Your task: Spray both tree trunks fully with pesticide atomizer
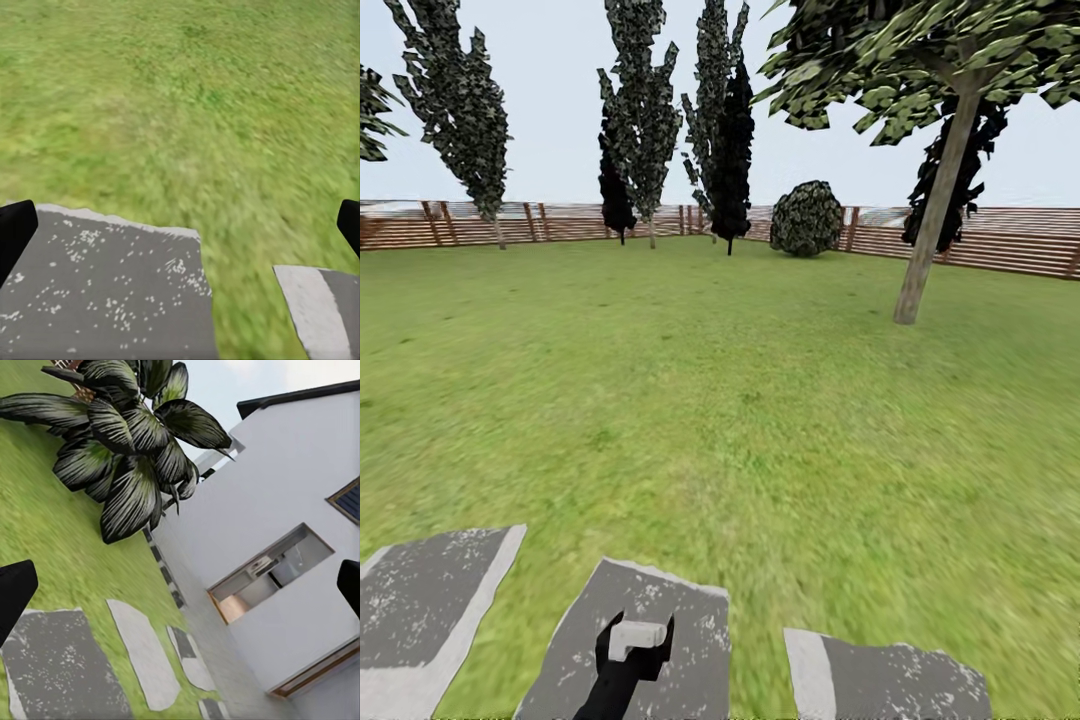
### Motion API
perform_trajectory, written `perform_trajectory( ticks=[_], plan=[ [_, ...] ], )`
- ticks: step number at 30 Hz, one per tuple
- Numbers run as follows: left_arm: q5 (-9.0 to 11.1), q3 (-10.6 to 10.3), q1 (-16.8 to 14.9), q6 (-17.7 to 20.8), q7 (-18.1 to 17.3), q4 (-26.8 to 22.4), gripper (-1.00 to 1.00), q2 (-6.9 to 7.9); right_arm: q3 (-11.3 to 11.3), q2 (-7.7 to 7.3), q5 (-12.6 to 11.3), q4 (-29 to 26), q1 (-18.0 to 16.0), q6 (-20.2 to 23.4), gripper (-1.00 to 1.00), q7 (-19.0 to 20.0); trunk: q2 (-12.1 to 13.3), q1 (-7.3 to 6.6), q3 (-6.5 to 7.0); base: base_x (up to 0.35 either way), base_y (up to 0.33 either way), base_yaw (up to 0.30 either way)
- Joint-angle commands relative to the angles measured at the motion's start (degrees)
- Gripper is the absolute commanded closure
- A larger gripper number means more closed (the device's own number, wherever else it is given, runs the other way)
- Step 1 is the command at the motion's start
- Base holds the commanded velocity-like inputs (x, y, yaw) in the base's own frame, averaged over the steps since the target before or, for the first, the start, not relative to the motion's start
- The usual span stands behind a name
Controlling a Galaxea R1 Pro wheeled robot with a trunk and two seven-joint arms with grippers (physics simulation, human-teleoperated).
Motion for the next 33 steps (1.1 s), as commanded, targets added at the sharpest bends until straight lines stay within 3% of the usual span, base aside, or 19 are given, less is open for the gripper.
perform_trajectory(
  ticks=[1, 4, 7, 8, 11, 12, 14, 15, 16, 17, 18, 19, 20, 23, 25, 28, 33],
  plan=[
    [0.0, 0.0, 0.0, 0.0, 0.0, 0.0, -1.0, 0.0, 0.0, -0.02, 0.0, 0.0, 0.0, 0.0, -1.0, 0.0, 0.0, 0.0, -0.1, 0.0, 0.0, 0.0],
    [0.0, -0.1, 0.0, 0.0, 0.1, -0.4, -1.0, -0.09, -0.1, -0.12, 0.0, 0.0, 0.0, 0.1, -1.0, 0.0, 0.0, 0.0, -0.38, 0.0, 0.0, 0.0],
    [0.0, -0.1, -0.9, 0.3, 1.4, -5.6, -1.0, -0.93, -0.2, -0.16, 0.0, 0.1, 0.0, 0.1, -1.0, -0.2, 0.0, 0.0, -0.52, 0.0, 0.0, 0.0],
    [-0.6, -0.2, -2.6, 1.5, 5.4, -8.9, -1.0, -1.54, -0.2, -0.17, 0.0, 0.4, 0.0, 0.1, -1.0, -0.9, 0.0, 0.0, -0.54, 0.0, 0.0, 0.0],
    [-2.5, -0.2, -5.8, 5.2, 10.3, -9.8, -1.0, -1.87, -0.2, -0.17, 0.0, 1.0, 0.0, 0.0, -1.0, -2.1, 0.0, 0.0, -0.57, 0.0, 0.0, 0.0],
    [-3.9, -0.2, -9.0, 8.4, 12.4, -8.1, -1.0, -2.0, -0.2, -0.17, 0.0, 1.2, 0.0, 0.0, -1.0, -2.9, 0.0, 0.0, -0.58, 0.0, 0.0, 0.0],
    [-4.7, -0.2, -13.4, 10.8, 13.7, -4.6, -1.0, -2.1, -0.2, -0.21, 0.0, 1.4, 0.0, 0.0, -1.0, -3.4, 0.0, 0.0, -0.59, 0.0, 0.0, 0.0],
    [-5.3, -0.2, -21.9, 12.8, 14.9, 4.3, -1.0, -2.22, -0.2, -0.28, 0.0, 1.5, 0.0, 0.0, -1.0, -3.8, 0.0, 0.0, -0.59, 0.0, 0.0, 0.0],
    [-5.2, -0.1, -25.1, 13.1, 15.1, 7.9, -1.0, -2.27, -0.2, -0.29, 0.0, 1.6, 0.0, 0.0, -1.0, -3.9, 0.0, 0.0, -0.59, 0.0, 0.0, 0.0],
    [-4.4, -0.1, -31.7, 13.4, 15.4, 15.5, -1.0, -2.4, -0.2, -0.31, 0.0, 1.6, 0.0, 0.0, -1.0, -4.1, 0.0, 0.0, -0.59, 0.0, 0.0, 0.0],
    [-1.9, 0.0, -37.7, 12.9, 15.3, 22.5, -1.0, -2.52, -0.2, -0.33, 0.0, 1.6, 0.0, 0.0, -1.0, -4.2, 0.0, 0.0, -0.59, 0.0, 0.0, 0.0],
    [-0.1, 0.0, -40.1, 12.4, 15.0, 25.2, -1.0, -2.56, -0.2, -0.33, 0.0, 1.6, 0.0, 0.0, -1.0, -4.2, 0.0, 0.0, -0.59, 0.0, 0.0, 0.0],
    [3.9, 0.0, -43.6, 11.2, 13.6, 29.2, -1.0, -2.6, -0.2, -0.32, 0.0, 1.6, 0.0, 0.0, -1.0, -4.3, 0.0, 0.0, -0.59, 0.0, 0.0, 0.0],
    [9.8, 0.1, -47.3, 9.2, 8.9, 34.5, -1.0, -2.65, -0.1, -0.56, 0.0, 1.6, 0.0, -0.1, -1.0, -4.3, 0.0, 0.0, -0.59, 0.0, 0.0, 0.0],
    [11.9, 0.2, -48.5, 6.6, 6.5, 39.0, -1.0, -2.76, -0.1, -1.18, 0.0, 1.6, 0.0, 0.0, -1.0, -4.4, -0.8, 0.44, -0.95, 0.0, 0.0, 0.0],
    [13.5, 0.4, -49.6, -0.3, 4.3, 45.3, -1.0, -2.75, -0.1, -1.71, 0.0, 1.7, 0.0, 0.0, -1.0, -4.4, -2.0, 1.1, -1.49, 0.0, 0.0, 0.0],
    [12.7, -0.7, -49.8, -2.2, 3.7, 47.3, -1.0, -2.75, 0.0, -1.71, 0.1, 1.7, 0.0, 0.0, -1.0, -4.4, -4.0, 2.2, -2.39, 0.0, 0.0, 0.0]
  ],
)
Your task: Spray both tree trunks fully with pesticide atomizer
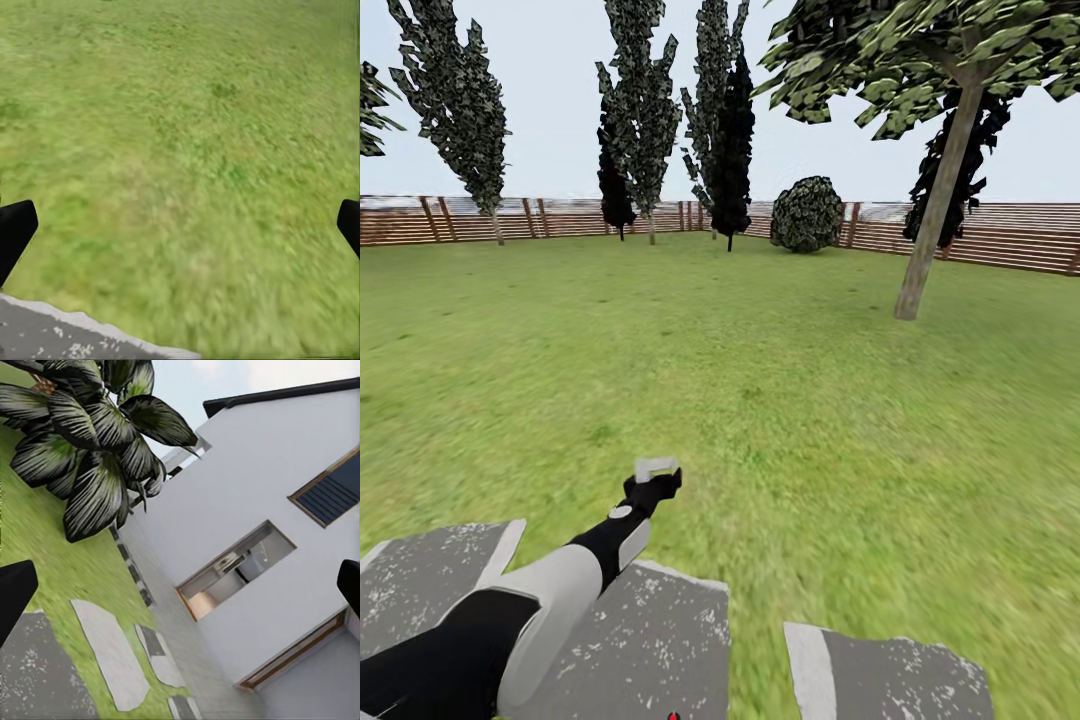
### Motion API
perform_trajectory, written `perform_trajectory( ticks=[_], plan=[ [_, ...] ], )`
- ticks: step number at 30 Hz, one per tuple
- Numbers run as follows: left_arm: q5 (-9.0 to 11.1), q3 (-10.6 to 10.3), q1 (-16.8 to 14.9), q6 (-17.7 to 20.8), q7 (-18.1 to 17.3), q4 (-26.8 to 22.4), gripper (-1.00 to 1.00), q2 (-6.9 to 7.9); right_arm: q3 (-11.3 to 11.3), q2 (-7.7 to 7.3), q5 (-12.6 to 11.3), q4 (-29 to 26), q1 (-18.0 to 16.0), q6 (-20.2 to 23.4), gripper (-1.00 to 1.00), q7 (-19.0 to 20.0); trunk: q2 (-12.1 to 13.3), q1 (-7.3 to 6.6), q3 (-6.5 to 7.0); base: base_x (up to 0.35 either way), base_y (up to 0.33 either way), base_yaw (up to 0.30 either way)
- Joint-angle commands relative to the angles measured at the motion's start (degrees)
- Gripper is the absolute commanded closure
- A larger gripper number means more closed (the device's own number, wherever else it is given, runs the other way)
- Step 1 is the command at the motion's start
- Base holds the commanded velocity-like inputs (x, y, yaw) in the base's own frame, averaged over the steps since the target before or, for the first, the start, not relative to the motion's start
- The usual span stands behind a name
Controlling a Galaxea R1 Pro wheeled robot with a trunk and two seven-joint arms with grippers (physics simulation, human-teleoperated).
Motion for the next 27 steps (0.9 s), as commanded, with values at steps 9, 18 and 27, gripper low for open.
perform_trajectory(
  ticks=[9, 18, 27],
  plan=[
    [-6.1, -2.0, -0.1, -0.7, -2.8, 4.1, -1.0, -0.24, -0.1, 0.21, 10.0, 0.1, 0.0, 0.1, -1.0, 0.4, -2.0, 1.11, -0.9, 0.0, 0.0, 0.0],
    [-6.3, -2.0, 0.0, -1.1, -2.9, 4.2, -1.0, -0.32, -0.2, 0.22, 10.3, 0.1, 0.0, 0.1, -1.0, 0.4, -5.6, 3.08, -2.52, 0.0, 0.0, 0.0],
    [-6.4, -1.9, 0.0, -6.0, -2.9, 4.2, -1.0, -0.31, -0.2, 0.22, 10.3, 0.2, 0.0, 0.1, -1.0, 0.5, -9.2, 5.06, -4.13, 0.0, 0.0, 0.0]
  ],
)
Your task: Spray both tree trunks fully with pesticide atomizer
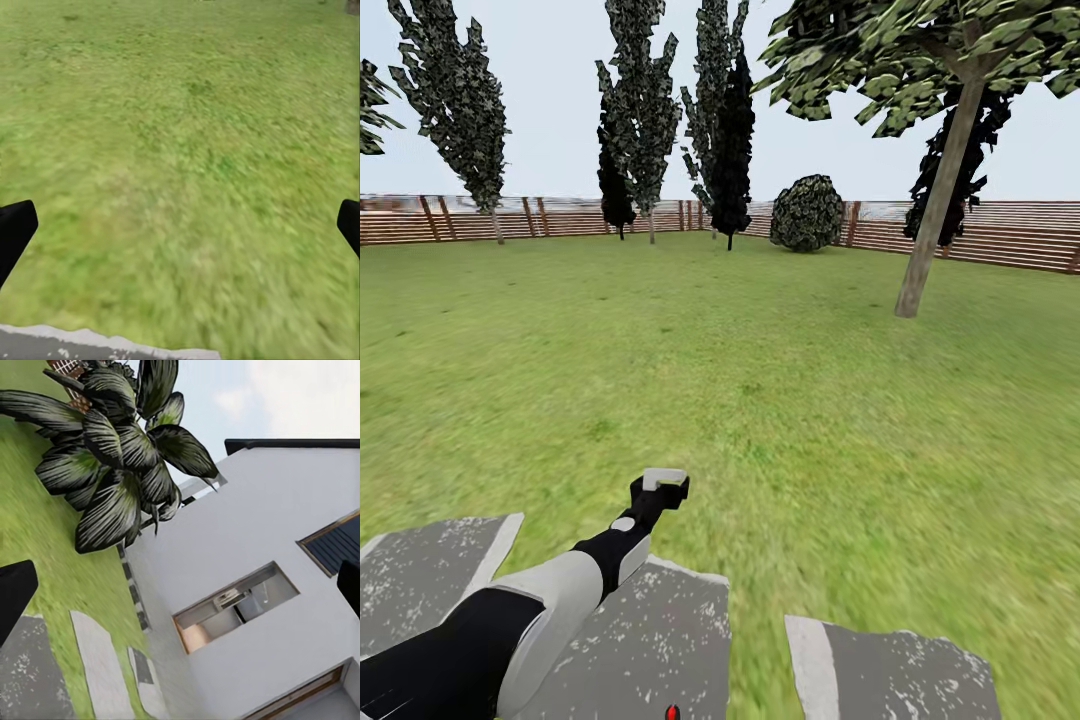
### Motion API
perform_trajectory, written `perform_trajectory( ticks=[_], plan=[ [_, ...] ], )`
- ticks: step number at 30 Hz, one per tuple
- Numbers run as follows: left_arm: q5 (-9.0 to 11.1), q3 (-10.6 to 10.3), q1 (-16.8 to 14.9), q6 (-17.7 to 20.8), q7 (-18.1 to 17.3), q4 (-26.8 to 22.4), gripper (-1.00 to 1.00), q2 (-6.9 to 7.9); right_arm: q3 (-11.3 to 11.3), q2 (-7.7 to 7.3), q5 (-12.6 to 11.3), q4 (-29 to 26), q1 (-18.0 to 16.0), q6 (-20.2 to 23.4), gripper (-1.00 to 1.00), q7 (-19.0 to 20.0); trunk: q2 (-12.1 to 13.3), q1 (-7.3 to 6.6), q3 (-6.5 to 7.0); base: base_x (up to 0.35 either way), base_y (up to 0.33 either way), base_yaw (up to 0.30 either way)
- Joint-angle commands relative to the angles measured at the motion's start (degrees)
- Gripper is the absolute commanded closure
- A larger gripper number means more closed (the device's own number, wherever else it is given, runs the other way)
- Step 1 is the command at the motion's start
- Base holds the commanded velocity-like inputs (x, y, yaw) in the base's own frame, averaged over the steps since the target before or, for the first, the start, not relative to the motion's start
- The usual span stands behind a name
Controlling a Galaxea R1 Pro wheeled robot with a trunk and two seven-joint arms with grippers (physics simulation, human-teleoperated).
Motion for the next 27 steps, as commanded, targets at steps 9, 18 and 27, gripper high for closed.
perform_trajectory(
  ticks=[9, 18, 27],
  plan=[
    [0.0, 0.0, 0.1, -0.9, 0.0, 0.0, -1.0, 0.06, 0.0, 0.0, 0.0, 0.0, 0.0, 0.0, -1.0, 0.0, -3.6, 1.98, -1.62, 0.0, 0.0, 0.0],
    [0.0, 0.0, 0.9, -1.0, 0.0, 0.0, -1.0, 0.07, -0.1, 0.0, 0.0, 0.0, 0.0, 0.0, -1.0, 0.0, -7.2, 3.96, -3.24, 0.0, 0.0, 0.0],
    [0.0, 0.1, 1.0, -1.0, 0.0, 0.0, -1.0, 0.1, -0.1, 0.0, 0.0, 0.0, 0.0, 0.0, -1.0, 0.0, -10.8, 5.94, -4.85, 0.0, 0.0, 0.0]
  ],
)
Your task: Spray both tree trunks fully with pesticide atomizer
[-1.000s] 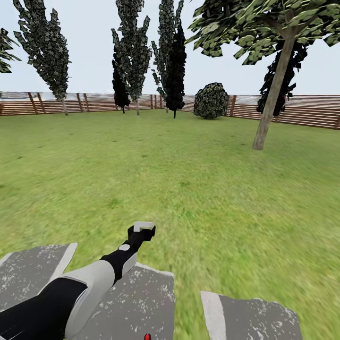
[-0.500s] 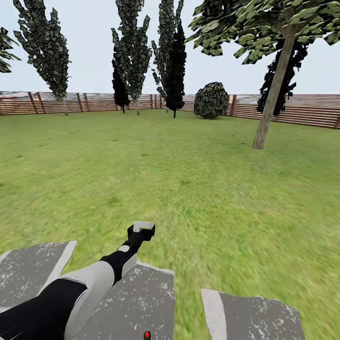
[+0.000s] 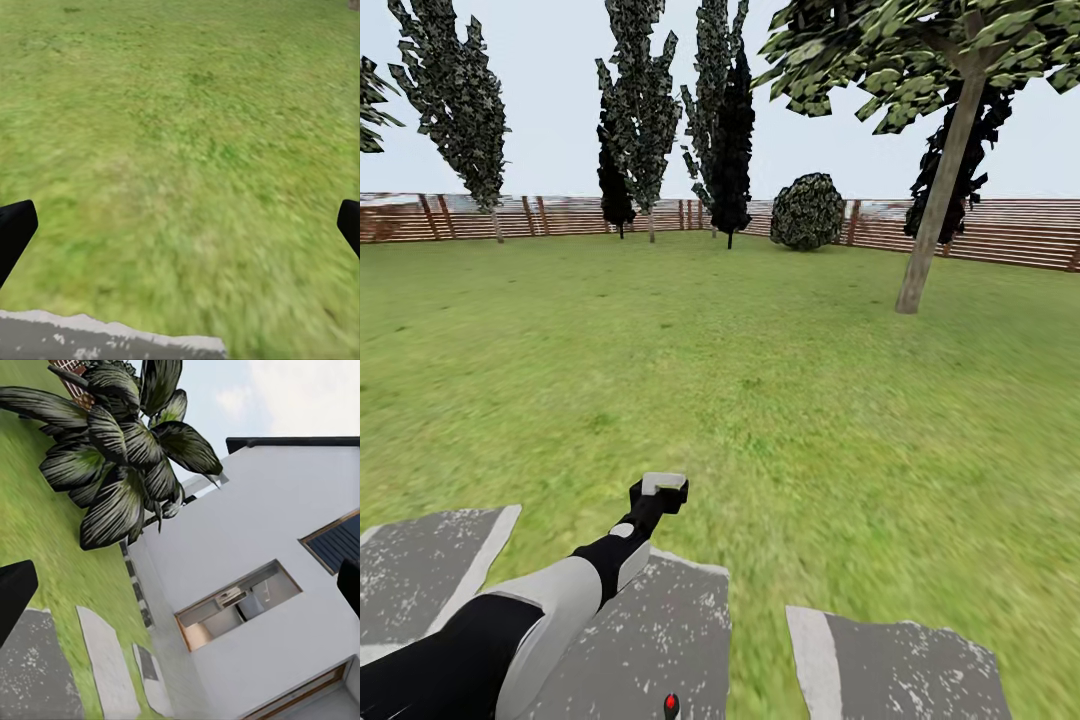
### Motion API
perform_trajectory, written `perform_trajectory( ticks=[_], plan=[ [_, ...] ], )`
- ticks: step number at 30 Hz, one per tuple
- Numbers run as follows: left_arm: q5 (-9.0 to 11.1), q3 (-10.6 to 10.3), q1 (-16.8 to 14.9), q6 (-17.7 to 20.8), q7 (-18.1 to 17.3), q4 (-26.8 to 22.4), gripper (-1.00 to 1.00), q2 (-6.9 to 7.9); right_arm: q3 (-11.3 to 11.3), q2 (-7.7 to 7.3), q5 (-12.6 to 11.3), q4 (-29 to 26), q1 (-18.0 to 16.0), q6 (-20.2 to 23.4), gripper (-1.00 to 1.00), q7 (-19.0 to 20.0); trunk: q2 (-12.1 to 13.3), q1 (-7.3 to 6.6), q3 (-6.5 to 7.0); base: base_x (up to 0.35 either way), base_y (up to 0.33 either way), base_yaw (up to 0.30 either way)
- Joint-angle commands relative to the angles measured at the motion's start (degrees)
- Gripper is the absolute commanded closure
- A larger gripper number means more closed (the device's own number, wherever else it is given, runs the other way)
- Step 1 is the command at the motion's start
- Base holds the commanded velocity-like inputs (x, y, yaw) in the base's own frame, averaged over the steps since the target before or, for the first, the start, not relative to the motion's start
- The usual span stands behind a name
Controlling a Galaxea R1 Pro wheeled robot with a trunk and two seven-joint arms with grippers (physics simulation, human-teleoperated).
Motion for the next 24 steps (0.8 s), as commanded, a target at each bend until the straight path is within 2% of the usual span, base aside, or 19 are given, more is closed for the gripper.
perform_trajectory(
  ticks=[1, 24],
  plan=[
    [0.0, 0.0, 0.0, 0.0, 0.0, 0.0, -1.0, -0.01, 0.0, 0.0, 0.0, 0.0, 0.0, 0.0, -1.0, 0.0, -0.4, 0.23, -0.18, 0.0, 0.0, 0.0],
    [0.0, -0.1, 0.0, 0.0, 0.0, 0.0, -1.0, -0.02, 0.1, 0.0, 0.0, 0.0, 0.0, 0.0, -1.0, 0.0, -9.6, 5.28, -4.31, 0.0, 0.0, 0.0]
  ],
)
